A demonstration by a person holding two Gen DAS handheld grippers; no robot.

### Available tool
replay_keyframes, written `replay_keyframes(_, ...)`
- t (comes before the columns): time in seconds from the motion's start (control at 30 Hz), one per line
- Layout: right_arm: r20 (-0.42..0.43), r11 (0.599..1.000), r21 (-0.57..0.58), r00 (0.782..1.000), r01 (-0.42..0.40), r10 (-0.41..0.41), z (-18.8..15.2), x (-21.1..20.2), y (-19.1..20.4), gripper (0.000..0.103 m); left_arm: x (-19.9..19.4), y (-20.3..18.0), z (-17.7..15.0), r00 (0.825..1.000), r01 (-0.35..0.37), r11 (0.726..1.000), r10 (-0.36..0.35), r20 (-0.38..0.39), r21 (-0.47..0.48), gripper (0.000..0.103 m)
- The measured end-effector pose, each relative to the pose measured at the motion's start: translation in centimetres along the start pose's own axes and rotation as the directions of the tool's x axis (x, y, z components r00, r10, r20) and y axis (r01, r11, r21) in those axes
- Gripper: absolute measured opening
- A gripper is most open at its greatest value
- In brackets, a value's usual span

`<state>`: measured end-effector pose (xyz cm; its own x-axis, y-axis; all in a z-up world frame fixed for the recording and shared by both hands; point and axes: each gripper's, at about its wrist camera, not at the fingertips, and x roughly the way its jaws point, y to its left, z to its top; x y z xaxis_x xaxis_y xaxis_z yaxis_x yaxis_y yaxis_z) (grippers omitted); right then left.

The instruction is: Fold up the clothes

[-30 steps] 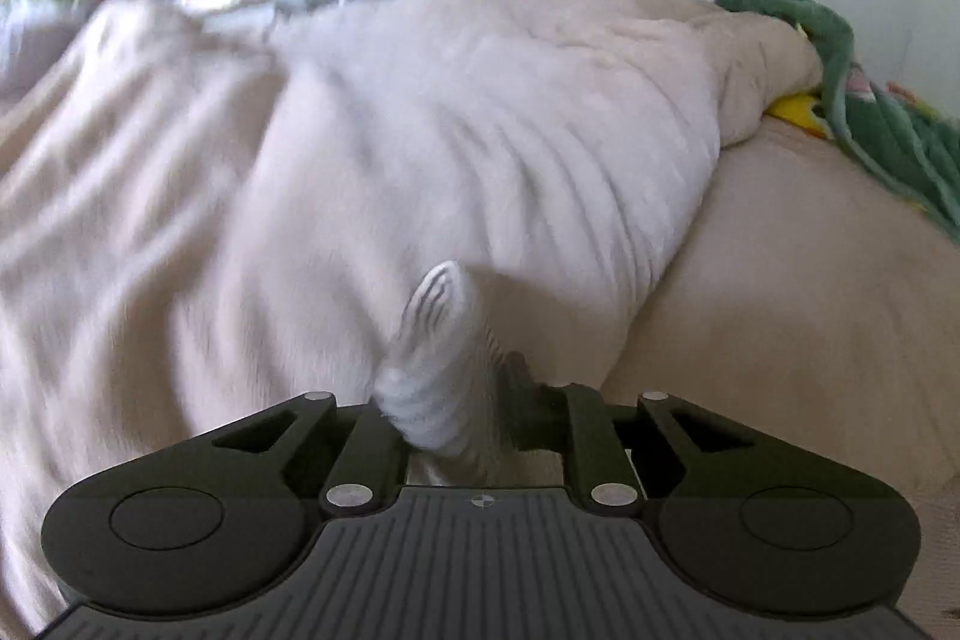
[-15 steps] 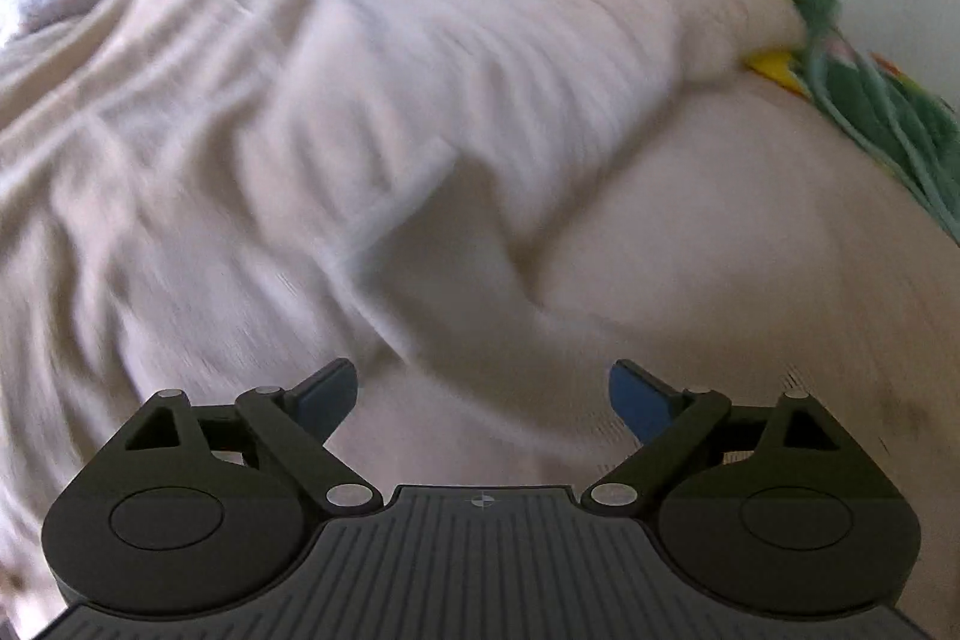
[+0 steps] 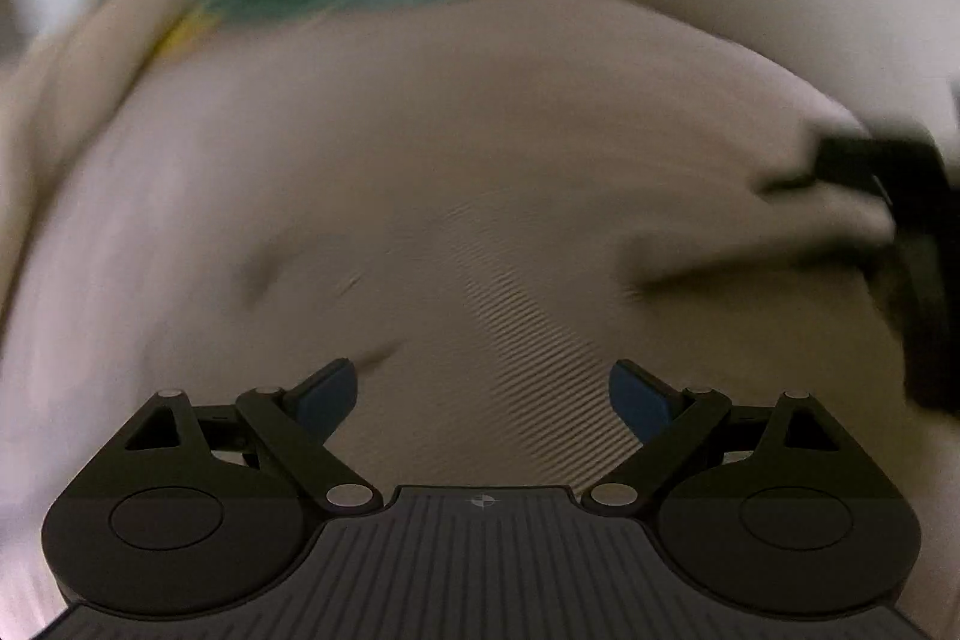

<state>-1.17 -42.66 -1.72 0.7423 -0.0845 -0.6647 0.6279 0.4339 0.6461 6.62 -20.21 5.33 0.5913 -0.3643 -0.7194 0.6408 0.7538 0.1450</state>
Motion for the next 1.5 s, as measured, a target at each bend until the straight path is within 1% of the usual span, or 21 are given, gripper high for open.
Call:
replay_keyframes(0.13,0.003,0.998,0.056,1.000,0.020,-0.020,1.3,-1.3,-3.0,0.069,3.2,-6.4,1.4,0.998,0.034,0.972,-0.046,0.049,0.234,0.095)
replay_keyframes(0.27,-0.018,1.000,0.000,1.000,0.021,-0.021,2.2,-1.4,-3.5,0.055,7.1,-11.7,2.1,0.994,-0.019,0.901,-0.031,0.107,0.434,0.094)
replay_keyframes(0.33,-0.025,0.998,-0.054,0.999,0.022,-0.023,2.7,-1.7,-2.9,0.034,9.1,-13.6,2.3,0.993,-0.041,0.849,-0.022,0.113,0.526,0.073)
replay_keyframes(0.37,-0.029,0.997,-0.071,1.000,0.005,-0.007,3.0,-1.8,-2.7,0.030,9.8,-14.3,2.5,0.994,-0.045,0.832,-0.020,0.111,0.554,0.062)
replay_keyframes(0.43,-0.022,0.994,-0.103,0.999,-0.028,0.026,3.5,-2.8,-2.0,0.022,10.6,-14.6,2.5,0.992,-0.042,0.816,-0.032,0.119,0.576,0.059)
replay_keyframes(0.47,-0.016,0.991,-0.125,0.999,-0.041,0.039,3.8,-3.3,-1.5,0.021,10.7,-14.9,2.7,0.991,-0.042,0.811,-0.039,0.125,0.584,0.043)
replay_keyframes(0.5,-0.015,0.987,-0.149,0.998,-0.057,0.056,3.9,-3.7,-0.8,0.019,10.6,-14.9,3.0,0.991,-0.042,0.817,-0.038,0.128,0.574,0.015)
replay_keyframes(0.53,-0.017,0.982,-0.170,0.997,-0.076,0.075,4.1,-4.1,0.0,0.016,10.5,-14.7,3.3,0.991,-0.043,0.829,-0.034,0.128,0.558,0.011)
replay_keyframes(0.7,-0.055,0.926,-0.307,0.976,-0.219,0.212,3.7,-5.7,6.7,0.016,6.6,-9.4,5.6,0.986,-0.064,0.928,0.001,0.167,0.368,0.012)
replay_keyframes(0.8,-0.134,0.827,-0.437,0.935,-0.353,0.328,1.6,-5.7,13.3,0.015,3.6,-3.4,6.5,0.982,-0.099,0.984,0.073,0.172,0.146,0.012)
replay_keyframes(0.9,-0.261,0.680,-0.553,0.875,-0.481,0.407,-2.2,-4.7,20.0,0.015,2.0,2.4,5.8,0.982,-0.140,0.987,0.149,0.112,-0.086,0.012)
replay_keyframes(0.97,-0.359,0.577,-0.595,0.827,-0.560,0.432,-5.0,-3.9,24.0,0.016,1.7,6.4,3.5,0.986,-0.156,0.954,0.167,0.020,-0.258,0.012)
replay_keyframes(1.0,-0.393,0.549,-0.599,0.812,-0.582,0.433,-6.2,-3.6,25.1,0.022,1.6,8.4,2.3,0.986,-0.166,0.925,0.166,-0.029,-0.342,0.017)
replay_keyframes(1.07,-0.436,0.514,-0.603,0.792,-0.610,0.428,-8.0,-3.0,26.9,0.040,1.8,12.2,-1.0,0.987,-0.157,0.834,0.108,-0.122,-0.529,0.034)
replay_keyframes(1.1,-0.441,0.510,-0.608,0.793,-0.608,0.420,-8.6,-2.9,27.2,0.052,1.8,13.9,-2.9,0.986,-0.153,0.773,0.074,-0.152,-0.616,0.046)
replay_keyframes(1.13,-0.440,0.509,-0.619,0.801,-0.598,0.406,-9.1,-2.8,27.3,0.058,1.7,15.3,-4.4,0.986,-0.145,0.717,0.048,-0.160,-0.682,0.050)
replay_keyframes(1.2,-0.425,0.513,-0.664,0.839,-0.545,0.341,-10.2,-2.3,26.9,0.061,1.5,17.7,-6.7,0.988,-0.127,0.614,0.011,-0.152,-0.779,0.056)
replay_keyframes(1.27,-0.388,0.506,-0.734,0.891,-0.453,0.235,-11.4,-1.7,25.9,0.061,0.8,18.6,-8.0,0.992,-0.106,0.586,0.002,-0.130,-0.804,0.060)
replay_keyframes(1.33,-0.333,0.481,-0.803,0.934,-0.351,0.127,-12.8,-1.2,24.6,0.061,0.9,19.0,-8.0,0.995,-0.071,0.612,-0.012,-0.099,-0.788,0.068)
replay_keyframes(1.4,-0.277,0.455,-0.848,0.959,-0.272,0.057,-14.1,-1.3,23.4,0.061,0.9,18.5,-7.3,0.995,-0.082,0.698,0.017,-0.098,-0.712,0.077)
replay_keyframes(1.5,-0.218,0.479,-0.856,0.976,-0.196,0.010,-14.6,-1.3,21.8,0.065,1.6,17.5,-5.6,0.996,-0.081,0.824,0.052,-0.068,-0.561,0.080)
